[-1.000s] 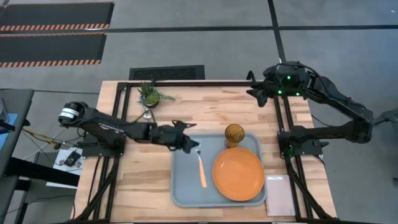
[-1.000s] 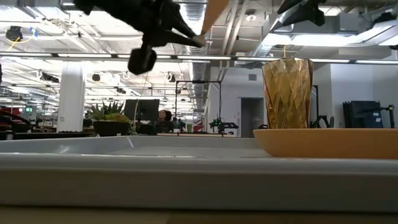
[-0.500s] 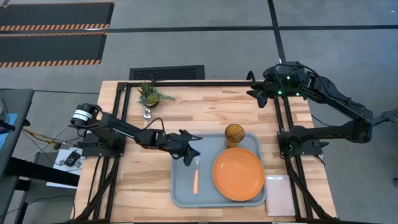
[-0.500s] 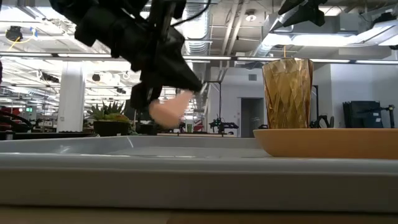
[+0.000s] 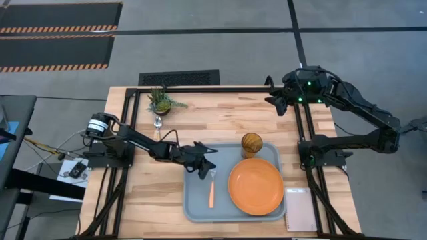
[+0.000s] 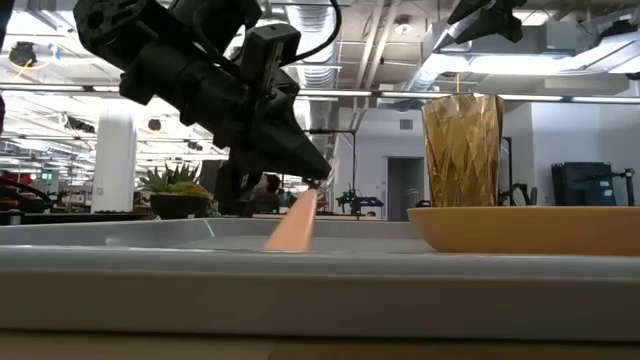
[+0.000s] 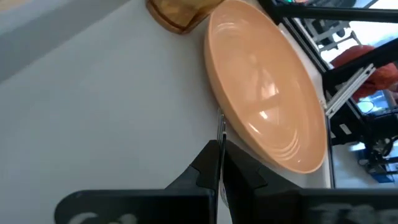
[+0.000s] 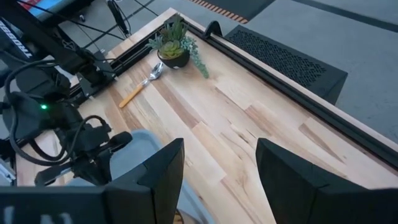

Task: Pick and place plate/cup/fork/spoon on tray
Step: Put the orange fork on the gray tray to the left of the orange plate

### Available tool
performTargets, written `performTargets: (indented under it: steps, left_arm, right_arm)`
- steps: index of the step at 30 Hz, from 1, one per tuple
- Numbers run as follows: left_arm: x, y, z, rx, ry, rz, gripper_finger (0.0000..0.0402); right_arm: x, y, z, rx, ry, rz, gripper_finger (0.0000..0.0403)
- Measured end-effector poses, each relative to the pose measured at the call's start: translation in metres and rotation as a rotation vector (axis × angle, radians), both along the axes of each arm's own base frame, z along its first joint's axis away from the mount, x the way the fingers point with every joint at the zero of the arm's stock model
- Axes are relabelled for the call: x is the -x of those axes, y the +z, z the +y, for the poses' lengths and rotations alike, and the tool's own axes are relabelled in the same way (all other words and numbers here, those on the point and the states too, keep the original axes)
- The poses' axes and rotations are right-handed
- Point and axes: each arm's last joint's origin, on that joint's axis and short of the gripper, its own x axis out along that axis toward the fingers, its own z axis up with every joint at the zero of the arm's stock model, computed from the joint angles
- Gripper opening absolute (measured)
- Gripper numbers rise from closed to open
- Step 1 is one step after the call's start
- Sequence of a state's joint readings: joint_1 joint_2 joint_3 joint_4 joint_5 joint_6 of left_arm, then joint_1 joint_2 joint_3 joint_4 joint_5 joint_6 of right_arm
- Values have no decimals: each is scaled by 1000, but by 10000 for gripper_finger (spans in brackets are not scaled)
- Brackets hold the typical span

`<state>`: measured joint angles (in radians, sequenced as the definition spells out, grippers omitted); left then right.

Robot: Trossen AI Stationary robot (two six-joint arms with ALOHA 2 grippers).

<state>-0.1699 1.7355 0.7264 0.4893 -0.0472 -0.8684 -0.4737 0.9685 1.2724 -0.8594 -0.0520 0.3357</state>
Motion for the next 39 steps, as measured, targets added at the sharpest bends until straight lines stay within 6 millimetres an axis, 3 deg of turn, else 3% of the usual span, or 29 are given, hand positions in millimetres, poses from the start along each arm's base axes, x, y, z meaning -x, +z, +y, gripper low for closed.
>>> performTargets:
  steps: [15, 26, 30, 39]
  left_arm:
    - [34, -22, 7, 52, 87, -128, 0]
    - [30, -21, 6, 50, 70, -96, 0]
    - [17, -6, 3, 45, 72, -96, 0]
    - [6, -4, 2, -4, 80, 122, 0]
  right_arm:
    - [0, 0, 0, 4, 0, 3, 220]
    - [0, 0, 0, 4, -1, 3, 220]
    - [0, 0, 0, 4, 0, 4, 220]
    - [0, 0, 0, 3, -1, 7, 220]
